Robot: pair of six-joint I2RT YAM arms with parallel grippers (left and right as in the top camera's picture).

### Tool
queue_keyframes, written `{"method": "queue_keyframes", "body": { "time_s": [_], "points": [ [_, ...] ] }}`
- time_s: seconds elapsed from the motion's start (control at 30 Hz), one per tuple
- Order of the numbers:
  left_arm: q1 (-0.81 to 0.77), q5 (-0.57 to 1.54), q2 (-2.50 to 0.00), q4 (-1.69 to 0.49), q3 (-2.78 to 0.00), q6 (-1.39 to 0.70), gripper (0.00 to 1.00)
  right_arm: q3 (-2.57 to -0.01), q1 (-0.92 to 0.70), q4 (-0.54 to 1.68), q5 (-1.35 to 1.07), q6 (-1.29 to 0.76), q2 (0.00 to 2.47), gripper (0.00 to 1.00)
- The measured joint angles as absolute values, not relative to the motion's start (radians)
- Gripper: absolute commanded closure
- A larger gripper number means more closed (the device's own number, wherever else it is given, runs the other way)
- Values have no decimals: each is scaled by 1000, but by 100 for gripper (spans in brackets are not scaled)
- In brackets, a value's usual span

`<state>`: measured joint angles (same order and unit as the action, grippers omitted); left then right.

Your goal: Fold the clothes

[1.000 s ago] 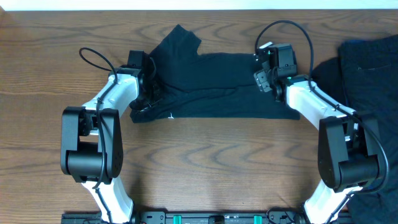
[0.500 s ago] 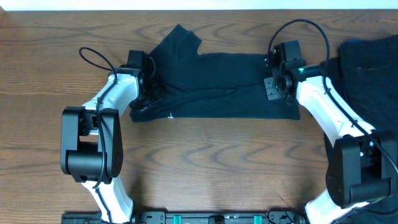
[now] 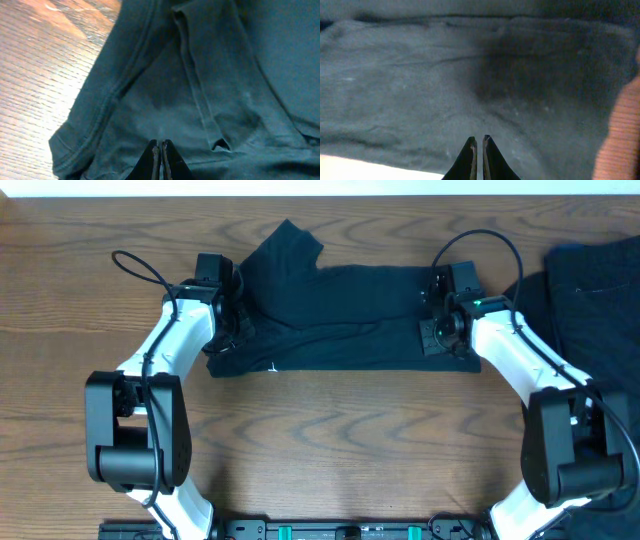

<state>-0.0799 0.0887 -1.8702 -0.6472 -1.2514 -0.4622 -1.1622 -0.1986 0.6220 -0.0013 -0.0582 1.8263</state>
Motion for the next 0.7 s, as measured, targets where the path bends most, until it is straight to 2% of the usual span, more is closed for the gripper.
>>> {"method": "queue_keyframes", "body": {
  "time_s": [0.13,0.37,0.7],
  "points": [
    [-80,67,-1872,-647,-1251,-458,94,-1134,-199,597,-6,-76,1860,99],
    [-80,50,-1903,-621,-1216,-451,94,-1115,-199,592,-9,-117,1884,99],
    [-80,38,-1938,-740,-1214,-447,94,-1124,-199,728,-12,-179,1882,99]
  ]
}}
